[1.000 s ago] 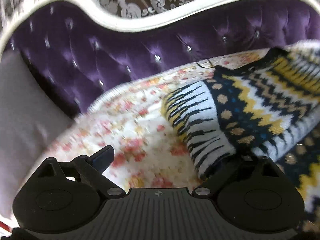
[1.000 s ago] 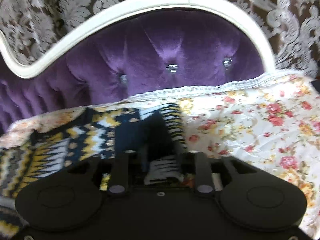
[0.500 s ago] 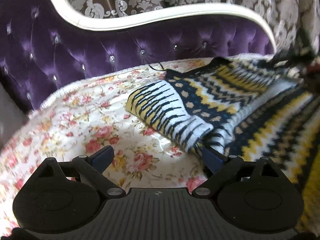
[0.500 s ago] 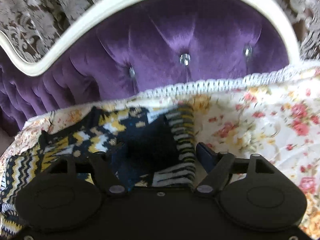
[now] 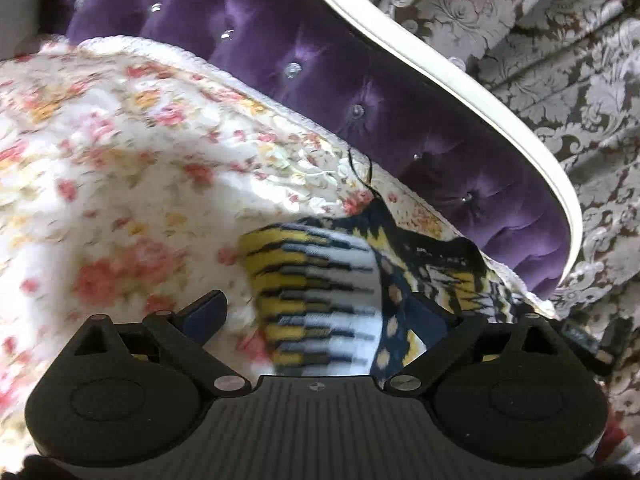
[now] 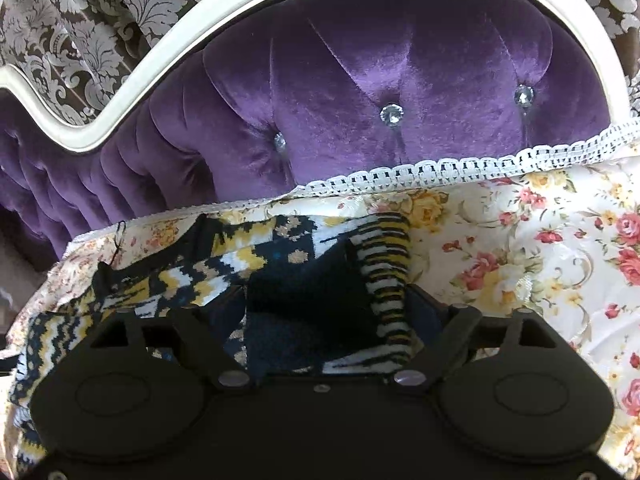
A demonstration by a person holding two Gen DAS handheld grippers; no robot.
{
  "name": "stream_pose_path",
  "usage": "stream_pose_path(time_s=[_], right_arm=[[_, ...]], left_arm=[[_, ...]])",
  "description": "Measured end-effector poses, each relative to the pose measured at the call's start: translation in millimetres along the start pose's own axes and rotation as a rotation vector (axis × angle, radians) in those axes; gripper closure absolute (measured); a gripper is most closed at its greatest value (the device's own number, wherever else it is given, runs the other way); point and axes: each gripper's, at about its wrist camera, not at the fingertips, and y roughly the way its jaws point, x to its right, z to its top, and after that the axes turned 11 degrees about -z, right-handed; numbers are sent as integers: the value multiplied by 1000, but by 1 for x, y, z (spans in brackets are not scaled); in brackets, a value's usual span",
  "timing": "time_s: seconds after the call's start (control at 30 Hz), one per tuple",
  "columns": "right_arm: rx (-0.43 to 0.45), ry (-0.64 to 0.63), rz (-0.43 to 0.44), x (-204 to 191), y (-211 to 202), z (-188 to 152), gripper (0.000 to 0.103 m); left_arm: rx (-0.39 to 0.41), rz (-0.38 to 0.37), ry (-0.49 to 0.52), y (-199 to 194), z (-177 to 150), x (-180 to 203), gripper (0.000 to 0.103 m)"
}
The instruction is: Fold small clothes
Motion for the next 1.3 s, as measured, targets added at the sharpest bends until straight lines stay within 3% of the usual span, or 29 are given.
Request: stream_pose_path(time_s=[0.07,0.17,0.2,0.23,0.27,0.3,0.33,0.4,0.47,0.57,0.67,0.73,0.77,0.8,0.83,0.93,1.0,1.13,1.2,1.3], right_arm=[[-1,0,16,1,2,1,15],[-6,-19,42,1,5,5,16],[-7,-24,45,0,6,7,17],[-8,-27,46,0,6,8,23],[-11,-28,47,-1,7,9,35],[-15,-31,47,-2,8,10,44],[-24,-36,51,-3,9,10,74],[-13,-78,43,-11,3,10,75],[64,-166,16,-23,-11,12,77],[200,-185,-23,-26,-27,16,78],[159,-182,-99,-25,-5,15,77],[98,-154,-124,-20,13,10,71],[88,-118,-124,-14,17,9,66],[89,-77,-118,-8,16,12,60],[85,-45,-127,-3,17,14,45],[93,18,-110,12,15,14,43],[93,8,-128,17,12,14,39],[73,-11,-184,25,1,15,19],[60,8,-216,35,-9,12,19],[42,45,-248,49,-28,7,19]], left_arm=[[3,16,11,11,4,3,8],[4,38,10,19,10,8,32],[3,49,10,23,12,8,47],[7,60,5,24,12,9,79],[-3,52,-8,27,13,7,87],[-7,53,-13,28,13,8,87],[8,76,27,28,11,15,87],[48,129,186,26,8,36,88],[141,147,366,20,5,59,88],[214,203,489,32,9,72,87],[114,284,484,65,12,61,85],[45,344,450,82,10,47,71],[80,350,453,79,9,45,66],[78,365,429,77,13,41,53],[83,370,396,74,16,36,39],[78,377,296,60,24,16,12],[75,394,278,49,24,11,6],[73,448,272,26,13,16,6],[44,511,285,18,5,14,6],[88,495,254,-10,-5,14,6]])
